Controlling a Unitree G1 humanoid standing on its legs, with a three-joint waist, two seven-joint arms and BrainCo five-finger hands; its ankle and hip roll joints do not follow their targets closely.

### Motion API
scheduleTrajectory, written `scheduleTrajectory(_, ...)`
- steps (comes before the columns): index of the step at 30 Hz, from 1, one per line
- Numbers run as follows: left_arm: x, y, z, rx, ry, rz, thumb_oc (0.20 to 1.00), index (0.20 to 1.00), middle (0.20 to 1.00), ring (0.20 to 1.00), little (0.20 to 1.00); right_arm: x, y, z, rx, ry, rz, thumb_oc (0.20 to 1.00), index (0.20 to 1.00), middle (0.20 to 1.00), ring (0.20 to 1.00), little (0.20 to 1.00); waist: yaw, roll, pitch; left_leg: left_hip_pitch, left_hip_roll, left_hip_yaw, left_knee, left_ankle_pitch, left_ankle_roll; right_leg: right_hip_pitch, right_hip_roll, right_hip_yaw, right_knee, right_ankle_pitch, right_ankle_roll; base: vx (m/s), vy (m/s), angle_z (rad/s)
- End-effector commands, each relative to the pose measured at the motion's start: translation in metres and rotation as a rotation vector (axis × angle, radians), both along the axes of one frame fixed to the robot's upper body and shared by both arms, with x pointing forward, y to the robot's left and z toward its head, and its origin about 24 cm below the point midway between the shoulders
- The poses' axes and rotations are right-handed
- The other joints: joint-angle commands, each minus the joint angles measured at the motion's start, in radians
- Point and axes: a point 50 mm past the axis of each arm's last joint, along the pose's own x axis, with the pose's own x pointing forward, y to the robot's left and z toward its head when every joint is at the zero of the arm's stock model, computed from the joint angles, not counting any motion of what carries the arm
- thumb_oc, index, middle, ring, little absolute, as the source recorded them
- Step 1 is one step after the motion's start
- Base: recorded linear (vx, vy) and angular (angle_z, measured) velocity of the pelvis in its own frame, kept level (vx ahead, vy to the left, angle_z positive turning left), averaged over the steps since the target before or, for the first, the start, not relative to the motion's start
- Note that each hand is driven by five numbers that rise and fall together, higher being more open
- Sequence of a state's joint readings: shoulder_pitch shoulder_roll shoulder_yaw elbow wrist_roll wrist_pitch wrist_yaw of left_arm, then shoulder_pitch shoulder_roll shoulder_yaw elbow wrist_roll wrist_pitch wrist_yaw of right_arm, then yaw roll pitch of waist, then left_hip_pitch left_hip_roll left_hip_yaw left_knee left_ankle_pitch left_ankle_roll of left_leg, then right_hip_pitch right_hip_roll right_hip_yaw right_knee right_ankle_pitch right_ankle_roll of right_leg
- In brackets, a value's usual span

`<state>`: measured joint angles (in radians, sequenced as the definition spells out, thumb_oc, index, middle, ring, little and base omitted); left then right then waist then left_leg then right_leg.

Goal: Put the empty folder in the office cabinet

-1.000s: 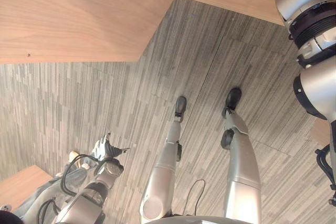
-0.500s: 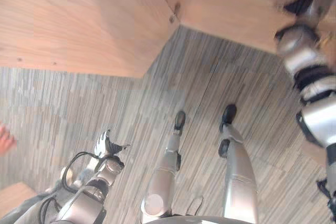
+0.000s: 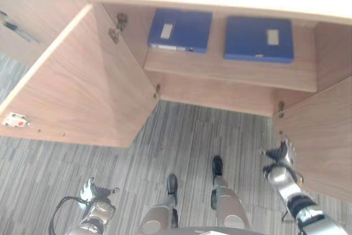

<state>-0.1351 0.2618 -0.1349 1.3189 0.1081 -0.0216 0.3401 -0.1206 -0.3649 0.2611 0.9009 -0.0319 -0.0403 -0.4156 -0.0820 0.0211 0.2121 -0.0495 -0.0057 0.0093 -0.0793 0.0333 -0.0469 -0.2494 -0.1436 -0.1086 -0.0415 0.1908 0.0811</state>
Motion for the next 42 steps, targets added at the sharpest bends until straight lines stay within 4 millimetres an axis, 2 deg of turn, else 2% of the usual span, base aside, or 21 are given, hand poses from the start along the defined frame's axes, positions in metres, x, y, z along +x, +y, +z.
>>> scheduleTrajectory(1, -0.019, 0.013, -0.002, 0.052, 0.102, -0.009, 1.0, 1.0, 1.0, 1.0, 1.0, 0.017, -0.004, 0.009, -0.024, -0.02, 0.039, 1.0, 1.0, 1.0, 1.0, 1.0, -0.007, 0.007, -0.013, 0.074, 0.037, -0.036, -0.008, -0.134, -0.008, -0.055, -0.033, 0.064, 0.039, -0.032, 0.102, -0.04, 0.047, -0.34)
scheduleTrajectory(2, -0.026, 0.012, -0.005, 0.041, 0.128, -0.008, 1.0, 1.0, 1.0, 1.0, 1.0, -0.008, -0.001, -0.01, -0.009, 0.084, 0.036, 1.0, 1.0, 1.0, 1.0, 1.0, -0.017, -0.002, -0.033, 0.1, 0.028, -0.024, -0.008, -0.141, 0.001, -0.033, -0.03, 0.07, 0.028, -0.029, 0.103, -0.04, 0.047, -0.2)
scheduleTrajectory(3, -0.027, 0.012, -0.005, 0.041, 0.128, -0.009, 1.0, 1.0, 1.0, 1.0, 1.0, -0.009, -0.001, -0.01, -0.009, 0.084, 0.036, 1.0, 1.0, 1.0, 1.0, 1.0, -0.017, -0.002, -0.033, 0.101, 0.028, -0.024, -0.008, -0.141, 0.001, -0.031, -0.03, 0.071, 0.027, -0.028, 0.103, -0.04, 0.049, -0.09)
scheduleTrajectory(7, -0.039, 0.008, -0.009, 0.023, 0.167, -0.01, 1.0, 1.0, 1.0, 1.0, 1.0, -0.049, 0.008, -0.038, 0.044, 0.259, -0.012, 1.0, 1.0, 1.0, 1.0, 1.0, -0.028, -0.019, -0.063, 0.142, 0.01, 0.005, -0.008, -0.16, 0.016, -0.004, -0.025, 0.085, 0.013, -0.017, 0.109, -0.04, 0.027, -0.2)
scheduleTrajectory(9, -0.042, 0.007, -0.01, 0.018, 0.173, -0.01, 1.0, 1.0, 1.0, 1.0, 1.0, -0.055, 0.009, -0.042, 0.055, 0.284, -0.027, 1.0, 1.0, 1.0, 1.0, 1.0, -0.03, -0.021, -0.069, 0.151, 0.005, 0.013, -0.008, -0.165, 0.021, 0.003, -0.025, 0.087, 0.01, -0.015, 0.111, -0.03, 0.041, -0.33)
scheduleTrajectory(10, -0.048, 0.001, -0.014, -0.004, 0.192, -0.01, 1.0, 1.0, 1.0, 1.0, 1.0, -0.072, 0.003, -0.049, 0.078, 0.337, -0.13, 1.0, 1.0, 1.0, 1.0, 1.0, -0.039, -0.03, -0.089, 0.188, -0.006, 0.037, -0.008, -0.177, 0.034, 0.028, -0.025, 0.105, 0.008, -0.01, 0.116, -0.01, 0.046, -0.23)
scheduleTrajectory(12, -0.049, -0.001, -0.015, -0.012, 0.198, -0.01, 1.0, 1.0, 1.0, 1.0, 1.0, -0.075, -0.001, -0.049, 0.08, 0.345, -0.163, 1.0, 1.0, 1.0, 1.0, 1.0, -0.041, -0.034, -0.095, 0.2, -0.008, 0.044, -0.005, -0.183, 0.036, 0.037, -0.024, 0.113, 0.007, -0.01, 0.117, -0.01, 0.058, -0.26)
scheduleTrajectory(13, -0.05, -0.003, -0.015, -0.013, 0.208, -0.018, 1.0, 1.0, 1.0, 1.0, 1.0, -0.079, -0.014, -0.046, 0.079, 0.329, -0.254, 1.0, 1.0, 1.0, 1.0, 1.0, -0.048, -0.044, -0.1, 0.204, -0.018, 0.054, 0.04, -0.208, 0.048, 0.049, -0.032, 0.13, 0.008, -0.003, 0.12, -0.02, 0.057, -0.21)
scheduleTrajectory(14, -0.05, -0.003, -0.015, -0.013, 0.208, -0.018, 1.0, 1.0, 1.0, 1.0, 1.0, -0.079, -0.014, -0.046, 0.079, 0.329, -0.254, 1.0, 1.0, 1.0, 1.0, 1.0, -0.048, -0.044, -0.1, 0.204, -0.018, 0.054, 0.04, -0.208, 0.048, 0.049, -0.032, 0.13, 0.008, -0.003, 0.12, -0.03, 0.07, -0.24)
scheduleTrajectory(18, -0.05, -0.002, -0.015, -0.012, 0.206, 0.003, 1.0, 1.0, 1.0, 1.0, 1.0, -0.077, -0.044, -0.033, 0.099, 0.206, -0.484, 1.0, 1.0, 1.0, 1.0, 1.0, -0.064, -0.052, -0.099, 0.219, -0.048, 0.089, 0.078, -0.242, 0.073, 0.049, -0.046, 0.162, -0.001, 0.028, 0.146, -0.05, 0.097, -0.26)
scheduleTrajectory(20, -0.046, 0.0, -0.014, -0.011, 0.194, 0.014, 1.0, 1.0, 1.0, 1.0, 1.0, -0.069, -0.063, -0.021, 0.126, 0.116, -0.619, 1.0, 1.0, 1.0, 1.0, 1.0, -0.069, -0.05, -0.08, 0.215, -0.054, 0.115, 0.09, -0.237, 0.077, 0.031, -0.058, 0.148, 0.009, 0.039, 0.156, -0.14, 0.086, -0.26)
scheduleTrajectory(23, -0.039, 0.006, -0.01, -0.002, 0.173, 0.022, 1.0, 1.0, 1.0, 1.0, 1.0, -0.054, -0.09, 0.001, 0.191, -0.08, -0.807, 1.0, 1.0, 1.0, 1.0, 1.0, -0.063, -0.018, -0.041, 0.191, -0.027, 0.143, 0.102, -0.213, 0.079, 0.032, -0.096, 0.042, 0.115, -0.038, 0.126, -0.22, 0.044, -0.46)
scheduleTrajectory(26, -0.049, 0.013, -0.01, 0.01, 0.198, 0.03, 1.0, 1.0, 1.0, 1.0, 1.0, -0.048, -0.121, 0.027, 0.199, -0.264, -0.917, 1.0, 1.0, 1.0, 1.0, 1.0, -0.049, 0.009, -0.051, 0.168, -0.006, 0.149, 0.086, -0.19, 0.079, 0.088, -0.121, 0.052, 0.217, -0.11, 0.1, -0.16, -0.006, -0.27)
scheduleTrajectory(27, -0.061, 0.017, -0.011, 0.018, 0.234, 0.019, 1.0, 1.0, 1.0, 1.0, 1.0, -0.052, -0.14, 0.04, 0.16, -0.303, -0.97, 1.0, 1.0, 1.0, 1.0, 1.0, -0.023, 0.009, -0.076, 0.14, -0.001, 0.151, 0.091, -0.18, 0.075, 0.135, -0.134, 0.061, 0.225, -0.13, 0.101, -0.08, -0.045, -0.13)
scheduleTrajectory(28, -0.061, 0.017, -0.011, 0.018, 0.234, 0.019, 1.0, 1.0, 1.0, 1.0, 1.0, -0.052, -0.14, 0.04, 0.16, -0.303, -0.97, 1.0, 1.0, 1.0, 1.0, 1.0, -0.023, 0.009, -0.076, 0.139, -0.001, 0.151, 0.091, -0.18, 0.075, 0.134, -0.134, 0.061, 0.224, -0.13, 0.101, -0.05, -0.127, -0.16)
scheduleTrajectory(29, -0.067, 0.021, -0.011, 0.026, 0.257, 0.008, 1.0, 1.0, 1.0, 1.0, 1.0, -0.051, -0.152, 0.051, 0.125, -0.311, -0.949, 1.0, 1.0, 1.0, 1.0, 1.0, 0.005, -0.014, -0.105, 0.124, -0.008, 0.157, 0.095, -0.179, 0.07, 0.189, -0.136, 0.051, 0.173, -0.131, 0.111, 0.02, -0.126, -0.17)
scheduleTrajectory(30, -0.069, 0.024, -0.01, 0.026, 0.259, 0.011, 1.0, 1.0, 1.0, 1.0, 1.0, -0.05, -0.159, 0.057, 0.131, -0.336, -0.939, 1.0, 1.0, 1.0, 1.0, 1.0, 0.012, -0.027, -0.124, 0.121, -0.012, 0.159, 0.089, -0.176, 0.066, 0.212, -0.128, 0.049, 0.117, -0.136, 0.12, 0.02, -0.126, -0.15)
scheduleTrajectory(31, -0.069, 0.024, -0.01, 0.026, 0.26, 0.011, 1.0, 1.0, 1.0, 1.0, 1.0, -0.05, -0.159, 0.057, 0.131, -0.336, -0.939, 1.0, 1.0, 1.0, 1.0, 1.0, 0.012, -0.027, -0.124, 0.121, -0.012, 0.158, 0.089, -0.176, 0.066, 0.213, -0.128, 0.048, 0.115, -0.135, 0.12, 0.04, -0.092, -0.15)
scheduleTrajectory(34, -0.07, 0.027, -0.009, 0.017, 0.263, 0.006, 1.0, 1.0, 1.0, 1.0, 1.0, -0.041, -0.167, 0.071, 0.237, -0.44, -0.878, 1.0, 1.0, 1.0, 1.0, 1.0, 0.011, -0.038, -0.148, 0.124, 0.002, 0.16, 0.051, -0.145, 0.052, 0.21, -0.075, 0.078, 0.051, -0.128, 0.121, 0.0, -0.129, -0.21)
scheduleTrajectory(39, -0.059, 0.021, -0.01, 0.013, 0.258, -0.073, 1.0, 1.0, 1.0, 1.0, 1.0, -0.026, -0.17, 0.085, 0.301, -0.527, -0.814, 1.0, 1.0, 1.0, 1.0, 1.0, 0.009, -0.04, -0.156, 0.123, 0.015, 0.133, -0.001, -0.098, 0.029, 0.221, -0.053, 0.059, 0.032, -0.15, 0.108, -0.03, -0.097, 0.08)
scheduleTrajectory(42, -0.058, 0.019, -0.01, 0.002, 0.259, -0.099, 1.0, 1.0, 1.0, 1.0, 1.0, -0.012, -0.166, 0.092, 0.377, -0.579, -0.76, 1.0, 1.0, 1.0, 1.0, 1.0, 0.016, -0.04, -0.164, 0.118, 0.023, 0.121, -0.008, -0.096, 0.022, 0.227, -0.045, 0.042, 0.024, -0.153, 0.103, 0.0, -0.079, 0.12)
